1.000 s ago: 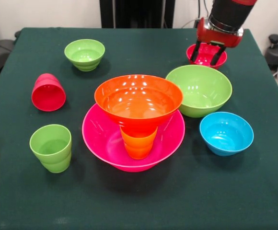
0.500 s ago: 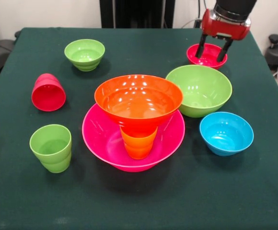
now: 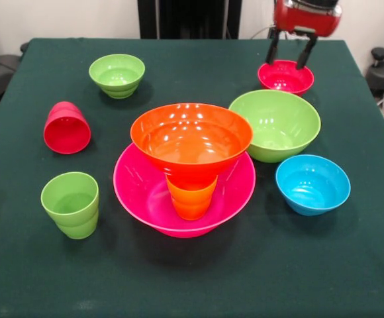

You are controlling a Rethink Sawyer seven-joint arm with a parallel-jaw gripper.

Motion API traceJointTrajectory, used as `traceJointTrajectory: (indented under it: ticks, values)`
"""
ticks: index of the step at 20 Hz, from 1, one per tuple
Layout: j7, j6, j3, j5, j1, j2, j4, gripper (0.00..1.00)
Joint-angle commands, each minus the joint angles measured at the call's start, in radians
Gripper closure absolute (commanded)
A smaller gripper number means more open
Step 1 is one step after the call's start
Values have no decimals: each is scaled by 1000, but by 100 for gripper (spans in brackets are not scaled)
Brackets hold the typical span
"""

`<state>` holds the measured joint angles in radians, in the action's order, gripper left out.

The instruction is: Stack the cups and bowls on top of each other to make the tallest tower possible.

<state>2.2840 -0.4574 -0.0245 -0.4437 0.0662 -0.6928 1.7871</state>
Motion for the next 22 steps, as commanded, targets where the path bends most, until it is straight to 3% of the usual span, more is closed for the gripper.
traceJointTrajectory:
  ticks: [1,7,14,22]
  values:
    - [-59,-28,-73,-8,-76,-87,132,0]
    - [-42,-42,-104,-1,-69,9,20,0]
    - [-10,-19,-127,9,-15,121,-111,0]
    - [24,-68,-69,10,60,106,-122,0]
